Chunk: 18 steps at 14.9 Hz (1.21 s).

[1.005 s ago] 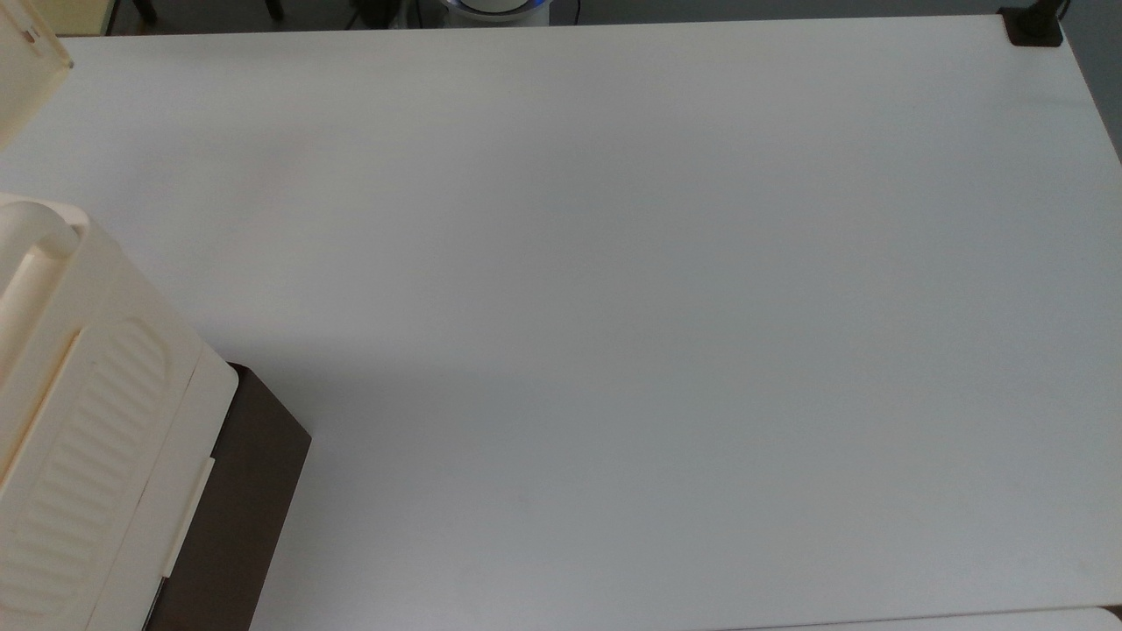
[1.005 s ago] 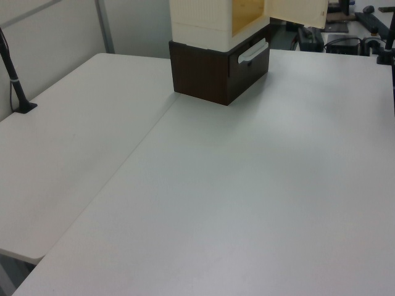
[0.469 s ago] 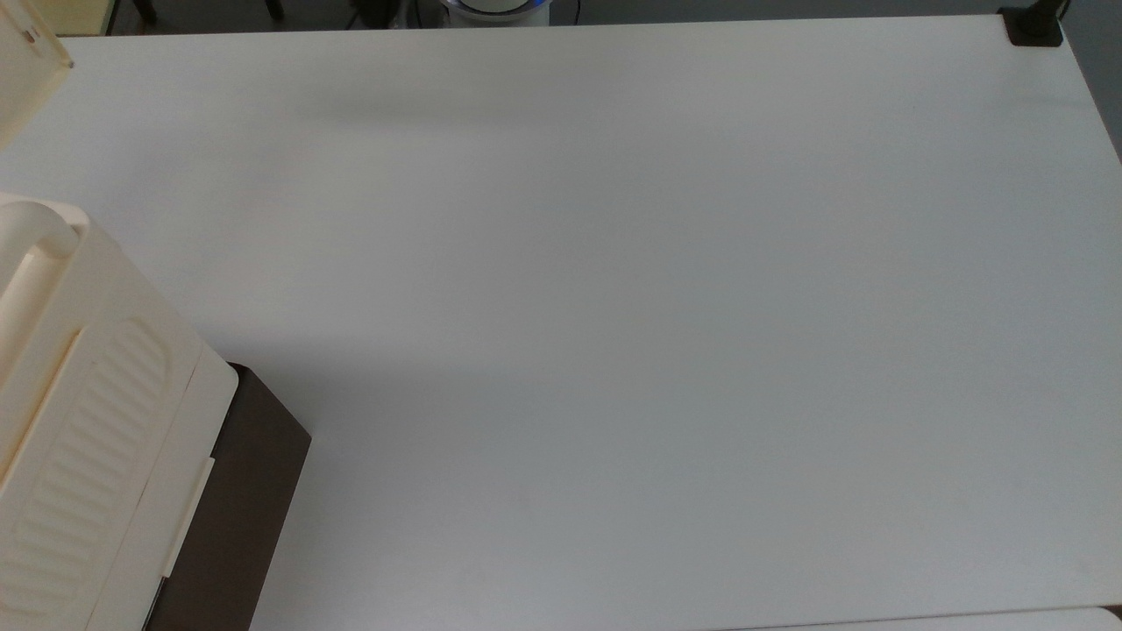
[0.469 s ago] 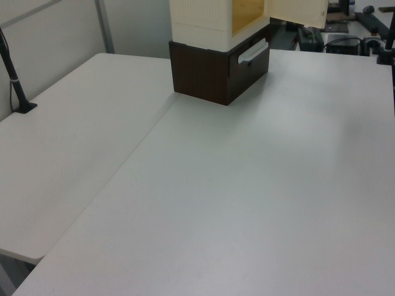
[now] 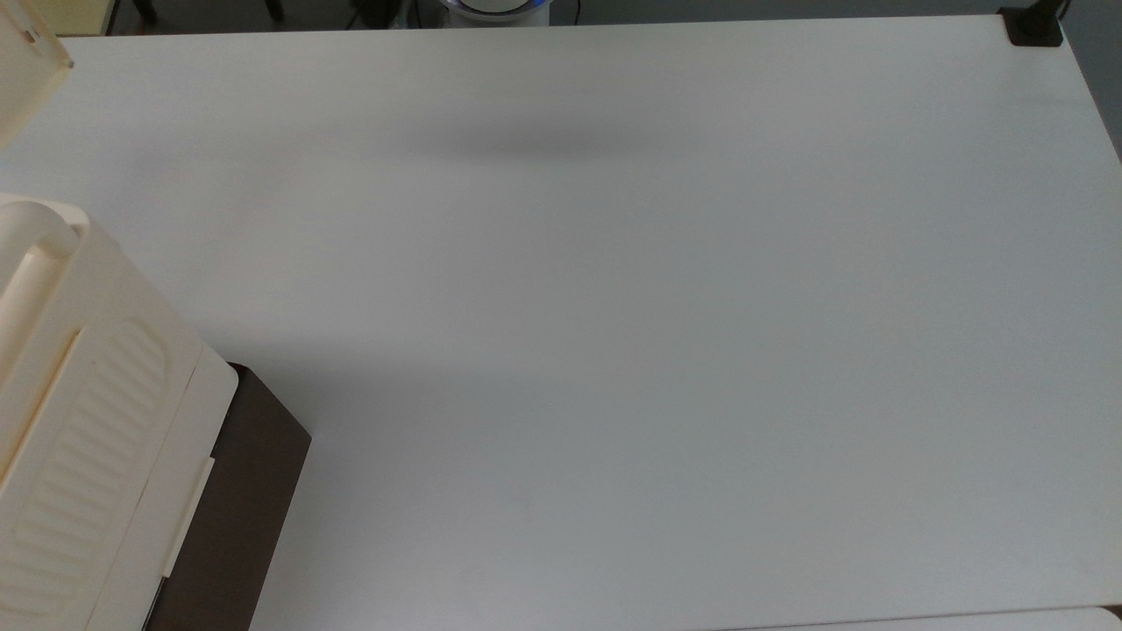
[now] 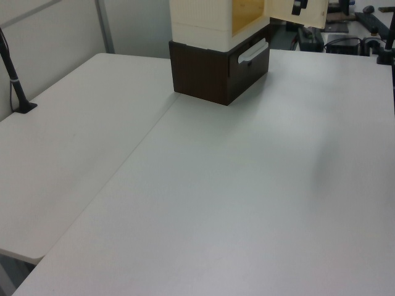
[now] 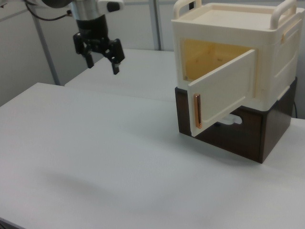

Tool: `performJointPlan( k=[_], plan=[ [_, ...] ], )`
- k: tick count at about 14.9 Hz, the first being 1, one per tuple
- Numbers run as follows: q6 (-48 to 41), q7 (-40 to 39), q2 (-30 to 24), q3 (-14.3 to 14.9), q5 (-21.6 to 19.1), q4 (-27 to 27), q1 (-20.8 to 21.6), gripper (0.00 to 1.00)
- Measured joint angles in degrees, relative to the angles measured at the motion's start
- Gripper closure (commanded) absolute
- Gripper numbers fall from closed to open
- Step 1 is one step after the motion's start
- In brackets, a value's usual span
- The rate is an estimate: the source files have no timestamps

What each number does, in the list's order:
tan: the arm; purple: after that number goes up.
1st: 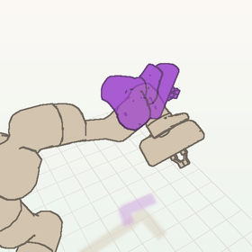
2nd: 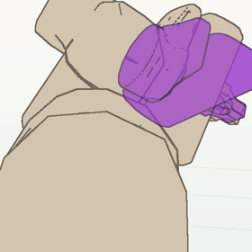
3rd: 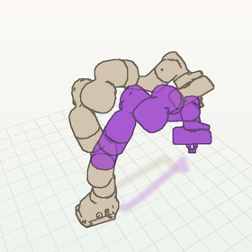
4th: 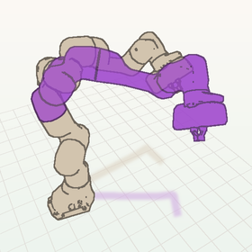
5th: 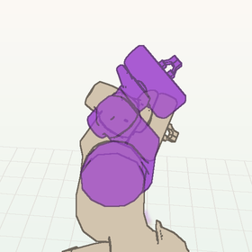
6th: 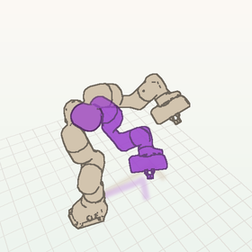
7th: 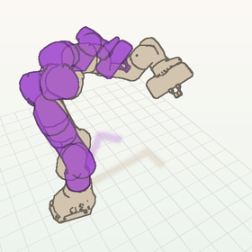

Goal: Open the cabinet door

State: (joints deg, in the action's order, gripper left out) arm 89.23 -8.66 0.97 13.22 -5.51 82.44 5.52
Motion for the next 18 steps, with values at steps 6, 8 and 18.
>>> performJointPlan(
  k=[6,8,18],
  plan=[
    [4.3,0.3,0.6,0.5,0.1,3.6,2.0,0.00],
    [4.3,0.3,0.8,-2.3,0.1,3.7,-1.0,0.00],
    [4.4,0.2,-0.5,-4.6,3.7,5.0,-1.1,0.00]
  ],
)
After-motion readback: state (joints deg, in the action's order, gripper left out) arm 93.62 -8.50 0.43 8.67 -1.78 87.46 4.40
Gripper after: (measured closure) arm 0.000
